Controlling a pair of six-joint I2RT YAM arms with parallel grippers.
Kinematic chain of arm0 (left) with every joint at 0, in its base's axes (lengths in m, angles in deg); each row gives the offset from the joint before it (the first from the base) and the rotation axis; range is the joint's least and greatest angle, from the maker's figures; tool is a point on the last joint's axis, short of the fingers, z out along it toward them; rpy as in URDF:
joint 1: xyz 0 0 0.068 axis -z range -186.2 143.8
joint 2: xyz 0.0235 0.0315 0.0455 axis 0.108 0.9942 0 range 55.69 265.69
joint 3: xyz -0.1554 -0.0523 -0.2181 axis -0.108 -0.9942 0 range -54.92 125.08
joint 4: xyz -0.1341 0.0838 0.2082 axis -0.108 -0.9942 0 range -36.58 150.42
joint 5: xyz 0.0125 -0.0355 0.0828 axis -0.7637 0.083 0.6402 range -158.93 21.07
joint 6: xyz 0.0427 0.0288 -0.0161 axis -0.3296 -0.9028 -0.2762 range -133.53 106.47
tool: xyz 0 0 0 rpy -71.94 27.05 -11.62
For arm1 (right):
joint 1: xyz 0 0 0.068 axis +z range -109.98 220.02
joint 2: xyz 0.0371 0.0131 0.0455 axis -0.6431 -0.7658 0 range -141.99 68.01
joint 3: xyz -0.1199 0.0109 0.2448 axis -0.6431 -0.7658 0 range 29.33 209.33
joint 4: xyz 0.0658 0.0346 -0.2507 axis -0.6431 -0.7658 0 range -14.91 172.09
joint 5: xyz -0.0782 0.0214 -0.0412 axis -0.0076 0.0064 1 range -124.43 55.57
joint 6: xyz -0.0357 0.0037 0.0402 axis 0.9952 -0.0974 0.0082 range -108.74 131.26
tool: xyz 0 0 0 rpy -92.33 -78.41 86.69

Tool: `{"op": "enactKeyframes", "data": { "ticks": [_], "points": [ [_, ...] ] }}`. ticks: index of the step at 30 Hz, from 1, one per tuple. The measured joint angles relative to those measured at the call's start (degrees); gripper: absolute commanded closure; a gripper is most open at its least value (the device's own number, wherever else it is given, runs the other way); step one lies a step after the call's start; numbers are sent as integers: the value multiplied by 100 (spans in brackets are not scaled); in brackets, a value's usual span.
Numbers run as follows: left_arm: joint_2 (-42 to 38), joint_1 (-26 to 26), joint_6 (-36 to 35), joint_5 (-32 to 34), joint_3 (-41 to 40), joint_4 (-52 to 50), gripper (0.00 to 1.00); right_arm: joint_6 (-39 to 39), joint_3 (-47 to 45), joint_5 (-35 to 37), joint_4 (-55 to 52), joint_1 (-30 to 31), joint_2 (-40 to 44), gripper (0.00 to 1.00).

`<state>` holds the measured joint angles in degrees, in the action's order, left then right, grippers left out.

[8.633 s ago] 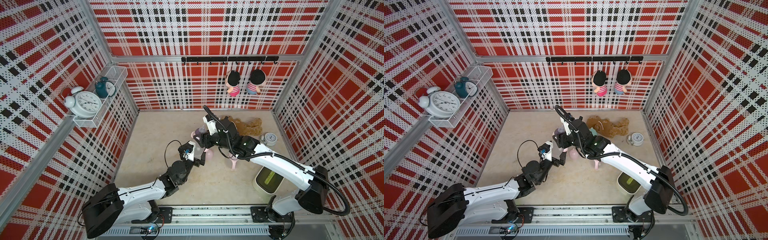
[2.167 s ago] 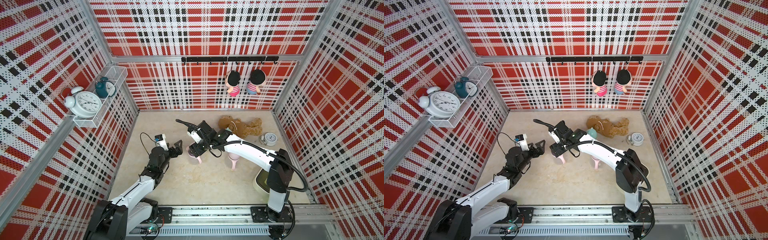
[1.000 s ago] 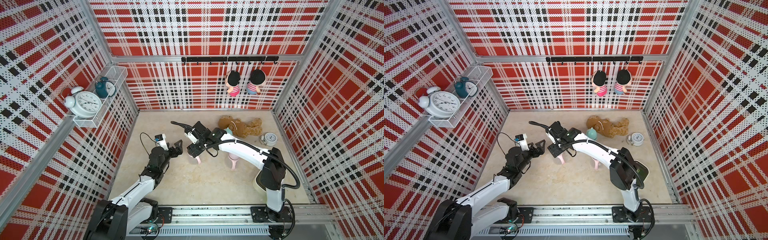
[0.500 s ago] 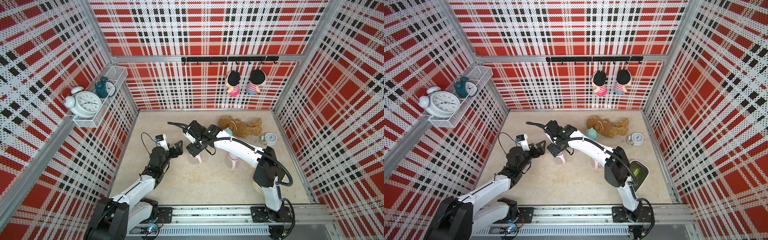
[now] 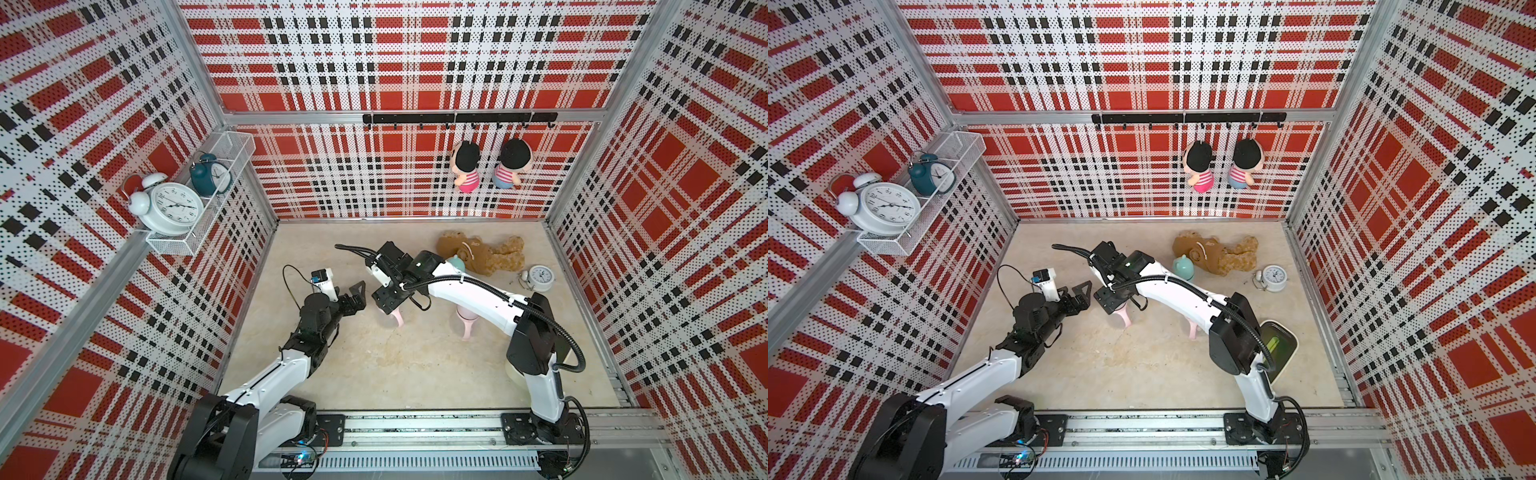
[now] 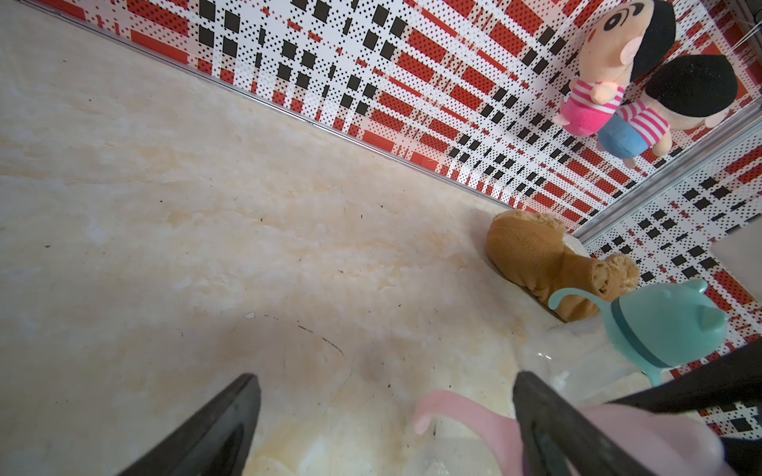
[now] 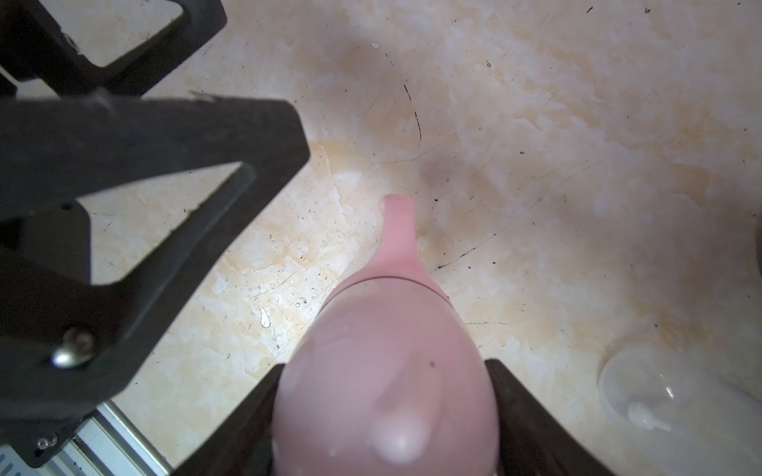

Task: Assemble the baby bottles
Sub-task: Close the lid on the baby bottle, then move the baby bottle to the center of the board.

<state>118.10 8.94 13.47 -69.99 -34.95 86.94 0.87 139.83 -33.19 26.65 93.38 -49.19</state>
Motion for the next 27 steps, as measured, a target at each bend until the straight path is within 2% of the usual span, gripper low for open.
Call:
{"op": "enactKeyframes", "data": {
  "ticks": [19,27],
  "points": [
    [2,-2,-4,0,-2,0,2,-570,-758,50,310,11,153,23],
    [0,0,-4,-2,-2,0,2,-678,-769,221,439,15,153,22]
  ]
}}
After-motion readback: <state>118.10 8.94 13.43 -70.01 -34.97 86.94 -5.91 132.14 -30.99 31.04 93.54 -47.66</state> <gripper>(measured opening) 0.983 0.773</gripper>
